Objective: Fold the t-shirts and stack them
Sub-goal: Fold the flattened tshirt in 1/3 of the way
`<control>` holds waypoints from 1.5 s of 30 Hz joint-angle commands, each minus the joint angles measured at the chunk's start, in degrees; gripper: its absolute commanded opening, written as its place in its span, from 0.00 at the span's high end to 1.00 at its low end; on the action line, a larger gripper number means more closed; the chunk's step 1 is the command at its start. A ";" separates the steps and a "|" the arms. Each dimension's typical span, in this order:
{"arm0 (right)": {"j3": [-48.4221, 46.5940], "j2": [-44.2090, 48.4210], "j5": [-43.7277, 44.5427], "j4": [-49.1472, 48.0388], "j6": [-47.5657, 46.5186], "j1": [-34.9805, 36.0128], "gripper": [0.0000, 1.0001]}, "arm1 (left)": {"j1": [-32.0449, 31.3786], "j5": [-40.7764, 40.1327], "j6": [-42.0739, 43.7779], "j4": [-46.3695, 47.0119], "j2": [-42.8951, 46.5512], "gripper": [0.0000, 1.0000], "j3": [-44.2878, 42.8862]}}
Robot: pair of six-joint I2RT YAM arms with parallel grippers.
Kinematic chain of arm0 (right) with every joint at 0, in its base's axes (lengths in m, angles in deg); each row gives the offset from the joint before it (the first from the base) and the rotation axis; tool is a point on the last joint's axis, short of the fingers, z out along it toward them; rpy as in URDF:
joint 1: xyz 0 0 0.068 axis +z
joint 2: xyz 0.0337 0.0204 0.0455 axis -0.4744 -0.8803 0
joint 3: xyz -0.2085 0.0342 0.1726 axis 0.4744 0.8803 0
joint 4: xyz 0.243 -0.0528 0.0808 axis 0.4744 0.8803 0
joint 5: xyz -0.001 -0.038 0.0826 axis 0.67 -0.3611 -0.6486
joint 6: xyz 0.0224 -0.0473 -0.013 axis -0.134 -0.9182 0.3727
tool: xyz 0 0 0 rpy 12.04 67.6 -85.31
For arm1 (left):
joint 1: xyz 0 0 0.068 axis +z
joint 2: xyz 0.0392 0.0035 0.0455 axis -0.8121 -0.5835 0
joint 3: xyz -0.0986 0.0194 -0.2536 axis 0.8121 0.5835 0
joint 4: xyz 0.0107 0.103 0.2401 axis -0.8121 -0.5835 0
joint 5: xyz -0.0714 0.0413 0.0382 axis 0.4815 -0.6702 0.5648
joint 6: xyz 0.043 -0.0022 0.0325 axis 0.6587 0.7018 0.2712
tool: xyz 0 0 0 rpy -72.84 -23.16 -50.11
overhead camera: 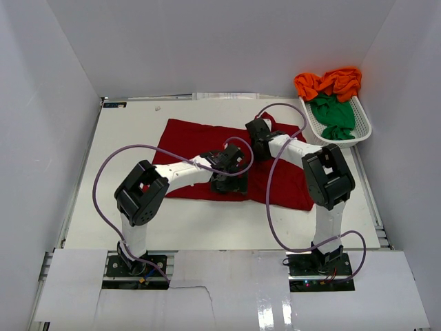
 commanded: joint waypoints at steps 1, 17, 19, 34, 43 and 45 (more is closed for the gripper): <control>-4.21 -1.66 2.74 -3.48 0.08 -0.54 0.92 | -1.32 1.55 -0.41 -5.03 -5.54 0.02 4.74; -8.08 0.18 -1.73 -3.31 -2.03 -2.20 0.61 | -2.20 0.59 0.11 -5.91 -6.07 0.02 4.56; -8.26 0.36 -2.87 -2.26 -2.03 -2.90 0.61 | -2.46 0.32 0.29 -6.08 -6.15 0.02 4.47; -3.26 3.78 1.87 6.18 -5.02 -8.00 0.62 | -2.99 -2.58 2.40 -8.46 -6.06 0.02 3.86; 3.69 12.05 -0.59 6.45 -5.98 -10.11 0.63 | -2.99 -2.75 3.10 -9.77 -6.42 0.02 1.23; 2.91 11.09 -0.86 6.45 -6.78 -10.38 0.63 | -3.08 -3.10 3.54 -10.39 -6.50 0.02 0.52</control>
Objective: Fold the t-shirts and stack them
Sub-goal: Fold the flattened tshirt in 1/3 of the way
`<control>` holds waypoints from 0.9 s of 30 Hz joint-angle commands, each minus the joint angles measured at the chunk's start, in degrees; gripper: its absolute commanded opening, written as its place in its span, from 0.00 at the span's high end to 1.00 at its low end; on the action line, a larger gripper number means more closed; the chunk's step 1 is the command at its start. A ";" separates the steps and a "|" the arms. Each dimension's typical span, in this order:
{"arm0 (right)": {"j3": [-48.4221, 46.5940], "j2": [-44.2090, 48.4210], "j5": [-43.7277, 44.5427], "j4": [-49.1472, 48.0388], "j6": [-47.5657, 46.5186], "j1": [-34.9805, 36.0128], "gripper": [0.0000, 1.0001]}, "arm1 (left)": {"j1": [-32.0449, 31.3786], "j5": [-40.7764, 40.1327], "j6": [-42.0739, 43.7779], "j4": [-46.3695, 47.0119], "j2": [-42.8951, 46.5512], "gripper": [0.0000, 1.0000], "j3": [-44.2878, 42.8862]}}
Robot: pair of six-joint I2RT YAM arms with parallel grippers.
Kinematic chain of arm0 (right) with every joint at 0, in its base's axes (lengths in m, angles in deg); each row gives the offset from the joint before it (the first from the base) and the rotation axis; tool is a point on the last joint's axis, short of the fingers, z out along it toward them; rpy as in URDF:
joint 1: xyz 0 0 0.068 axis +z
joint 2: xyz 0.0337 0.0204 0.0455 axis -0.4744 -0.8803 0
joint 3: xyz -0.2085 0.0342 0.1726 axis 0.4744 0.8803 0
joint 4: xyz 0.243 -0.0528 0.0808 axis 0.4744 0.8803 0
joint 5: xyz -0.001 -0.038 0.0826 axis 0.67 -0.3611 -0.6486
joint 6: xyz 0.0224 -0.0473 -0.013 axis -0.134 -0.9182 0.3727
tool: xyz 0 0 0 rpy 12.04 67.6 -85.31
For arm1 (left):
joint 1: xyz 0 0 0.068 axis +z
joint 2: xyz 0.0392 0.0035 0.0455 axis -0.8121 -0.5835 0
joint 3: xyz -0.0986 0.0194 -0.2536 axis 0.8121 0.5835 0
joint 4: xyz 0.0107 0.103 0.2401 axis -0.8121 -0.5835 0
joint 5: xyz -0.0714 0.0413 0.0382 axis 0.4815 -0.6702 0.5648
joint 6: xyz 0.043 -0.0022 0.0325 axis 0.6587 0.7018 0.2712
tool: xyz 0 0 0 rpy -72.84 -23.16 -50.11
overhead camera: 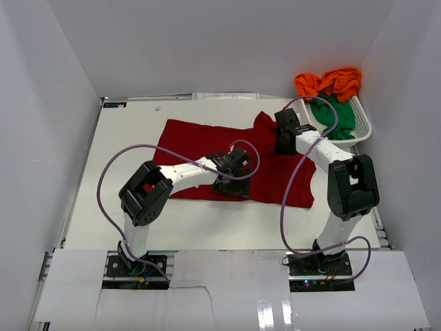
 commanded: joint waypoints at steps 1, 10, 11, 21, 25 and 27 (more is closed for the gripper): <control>-0.90 -0.06 -1.27 -0.48 -1.92 0.00 0.63 | -0.52 1.25 0.41 -7.98 -5.35 0.02 1.86; -8.89 -6.92 -6.11 -0.57 -3.86 -0.70 0.63 | -0.52 -1.04 0.94 -11.33 -5.96 0.02 -2.55; -9.34 -8.14 -6.20 -0.57 -4.03 -0.70 0.63 | -0.52 -1.22 0.94 -11.50 -5.96 0.02 -2.46; -10.92 -12.72 -8.48 -1.18 -4.92 -1.49 0.62 | -0.52 -1.48 0.85 -11.50 -6.14 0.02 -1.32; -10.66 -13.07 -9.01 -1.62 -5.18 -1.67 0.81 | -0.52 -1.57 0.94 -11.50 -6.40 0.02 -1.32; -10.66 -13.07 -9.01 -1.80 -5.18 -1.75 0.92 | -0.52 -1.57 0.94 -11.50 -6.31 0.02 -1.23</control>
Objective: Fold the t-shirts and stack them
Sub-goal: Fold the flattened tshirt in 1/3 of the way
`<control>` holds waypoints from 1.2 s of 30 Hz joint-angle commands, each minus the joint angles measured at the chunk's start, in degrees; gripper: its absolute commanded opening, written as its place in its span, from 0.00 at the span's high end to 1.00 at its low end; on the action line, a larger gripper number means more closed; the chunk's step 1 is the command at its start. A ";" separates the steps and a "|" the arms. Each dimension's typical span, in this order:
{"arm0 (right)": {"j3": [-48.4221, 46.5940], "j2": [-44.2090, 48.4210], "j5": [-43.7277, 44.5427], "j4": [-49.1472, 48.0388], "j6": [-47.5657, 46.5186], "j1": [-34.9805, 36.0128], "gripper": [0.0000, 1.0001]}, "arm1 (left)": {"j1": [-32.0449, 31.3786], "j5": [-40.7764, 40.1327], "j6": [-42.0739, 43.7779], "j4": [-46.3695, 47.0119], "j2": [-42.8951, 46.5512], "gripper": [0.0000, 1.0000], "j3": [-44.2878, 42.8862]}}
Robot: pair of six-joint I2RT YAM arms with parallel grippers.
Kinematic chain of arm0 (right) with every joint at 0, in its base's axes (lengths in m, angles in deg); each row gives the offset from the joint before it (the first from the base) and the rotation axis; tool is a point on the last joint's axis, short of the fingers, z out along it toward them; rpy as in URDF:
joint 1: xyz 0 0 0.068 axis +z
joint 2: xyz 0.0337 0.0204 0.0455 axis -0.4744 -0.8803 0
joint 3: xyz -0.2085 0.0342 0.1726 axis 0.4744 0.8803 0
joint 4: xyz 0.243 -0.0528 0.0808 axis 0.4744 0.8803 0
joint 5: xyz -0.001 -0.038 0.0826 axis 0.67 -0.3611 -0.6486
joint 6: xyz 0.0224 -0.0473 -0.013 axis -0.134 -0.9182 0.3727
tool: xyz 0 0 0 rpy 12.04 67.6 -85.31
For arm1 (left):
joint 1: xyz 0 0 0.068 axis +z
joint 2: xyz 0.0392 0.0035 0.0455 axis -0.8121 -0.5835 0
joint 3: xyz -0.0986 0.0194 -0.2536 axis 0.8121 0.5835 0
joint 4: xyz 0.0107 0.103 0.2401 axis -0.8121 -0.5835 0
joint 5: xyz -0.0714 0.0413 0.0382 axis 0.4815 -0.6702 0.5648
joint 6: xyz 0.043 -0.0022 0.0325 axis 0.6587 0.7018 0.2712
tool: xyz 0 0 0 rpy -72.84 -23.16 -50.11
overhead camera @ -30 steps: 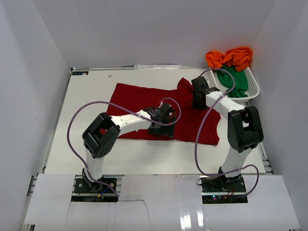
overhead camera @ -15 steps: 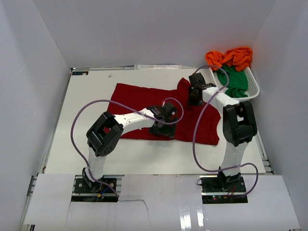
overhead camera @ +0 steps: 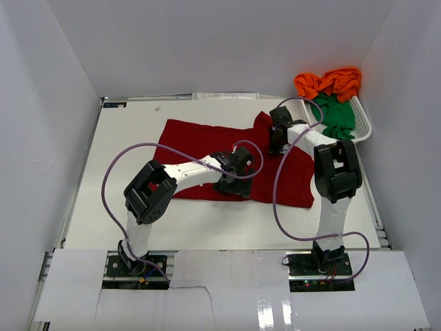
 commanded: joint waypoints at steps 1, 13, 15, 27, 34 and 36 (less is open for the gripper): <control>-1.63 0.21 -0.82 -1.69 -0.61 -0.40 0.92 | -0.07 0.01 -0.02 -6.08 -3.76 0.02 3.19; -7.95 0.48 1.74 -2.13 -5.35 -0.40 0.92 | -0.42 0.53 -0.19 -5.99 -4.28 0.02 3.62; -8.49 -0.22 1.12 -2.31 -5.88 -0.40 0.92 | -0.59 0.62 -0.19 -5.91 -4.37 0.02 3.62; -4.19 3.55 3.40 -7.05 -7.38 -0.40 0.46 | -1.03 0.88 -0.37 -5.73 -4.64 0.02 4.06; 4.07 10.84 1.21 -6.10 -4.40 -0.49 0.48 | -1.12 1.93 0.42 -8.10 -2.54 0.02 1.96; 8.18 12.51 -1.68 -4.33 -2.21 -0.31 0.49 | -1.12 2.38 0.68 -10.02 -0.60 0.02 0.47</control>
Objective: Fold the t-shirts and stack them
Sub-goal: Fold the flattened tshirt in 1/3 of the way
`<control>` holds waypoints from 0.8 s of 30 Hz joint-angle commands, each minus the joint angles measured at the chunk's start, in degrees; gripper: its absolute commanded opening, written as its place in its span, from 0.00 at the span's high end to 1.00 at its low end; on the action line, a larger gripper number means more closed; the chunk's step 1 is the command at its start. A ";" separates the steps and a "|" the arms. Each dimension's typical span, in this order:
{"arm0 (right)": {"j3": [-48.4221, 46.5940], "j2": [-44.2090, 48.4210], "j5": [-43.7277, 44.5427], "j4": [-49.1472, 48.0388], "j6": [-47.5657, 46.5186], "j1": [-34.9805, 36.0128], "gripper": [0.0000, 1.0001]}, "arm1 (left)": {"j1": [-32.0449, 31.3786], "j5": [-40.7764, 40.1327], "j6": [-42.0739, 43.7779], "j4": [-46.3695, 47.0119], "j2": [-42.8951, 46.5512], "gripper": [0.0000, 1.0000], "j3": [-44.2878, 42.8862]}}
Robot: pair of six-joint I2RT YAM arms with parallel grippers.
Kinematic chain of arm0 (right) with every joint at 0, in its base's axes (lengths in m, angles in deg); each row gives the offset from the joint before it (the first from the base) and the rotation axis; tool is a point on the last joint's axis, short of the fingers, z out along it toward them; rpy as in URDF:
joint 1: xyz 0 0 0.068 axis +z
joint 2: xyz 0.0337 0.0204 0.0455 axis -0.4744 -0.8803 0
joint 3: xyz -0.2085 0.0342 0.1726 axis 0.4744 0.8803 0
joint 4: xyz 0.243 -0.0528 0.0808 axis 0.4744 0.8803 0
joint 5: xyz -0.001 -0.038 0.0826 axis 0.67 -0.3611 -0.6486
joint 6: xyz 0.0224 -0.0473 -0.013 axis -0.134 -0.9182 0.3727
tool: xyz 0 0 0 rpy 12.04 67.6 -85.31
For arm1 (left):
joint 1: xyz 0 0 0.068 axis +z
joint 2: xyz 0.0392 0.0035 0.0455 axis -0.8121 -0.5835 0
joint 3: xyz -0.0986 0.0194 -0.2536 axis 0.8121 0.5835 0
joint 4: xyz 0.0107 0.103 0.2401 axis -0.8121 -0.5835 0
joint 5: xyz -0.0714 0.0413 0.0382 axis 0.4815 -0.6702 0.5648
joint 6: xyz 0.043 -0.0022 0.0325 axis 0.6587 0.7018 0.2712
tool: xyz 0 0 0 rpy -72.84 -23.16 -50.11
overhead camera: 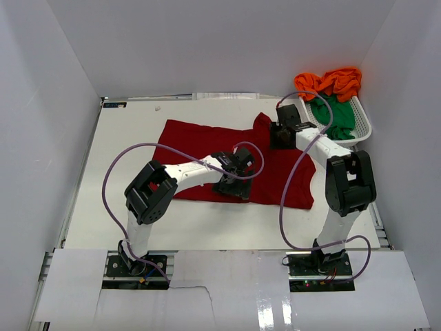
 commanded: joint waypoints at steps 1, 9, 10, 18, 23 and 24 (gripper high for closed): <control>5.64 6.21 -5.01 1.02 3.84 -0.14 0.50 | -0.03 2.68 0.72 -9.49 1.71 0.02 -1.15; 20.16 16.78 -9.51 2.69 7.45 2.67 0.50 | 17.10 9.11 8.27 -12.47 5.18 0.02 -9.68; 21.56 17.05 -9.42 3.22 7.80 2.94 0.50 | 20.59 8.75 8.81 -13.00 4.55 0.02 -10.82; 26.84 20.83 -8.72 6.47 9.20 4.78 0.50 | 30.55 0.66 12.16 -14.15 -3.26 0.02 -20.23; 27.89 20.83 -6.70 10.86 11.39 5.57 0.50 | 31.53 -4.60 11.01 -14.06 -10.91 0.02 -22.00; 28.07 20.31 -6.35 11.57 11.66 5.66 0.50 | 31.53 -5.39 10.93 -14.06 -11.62 0.02 -22.08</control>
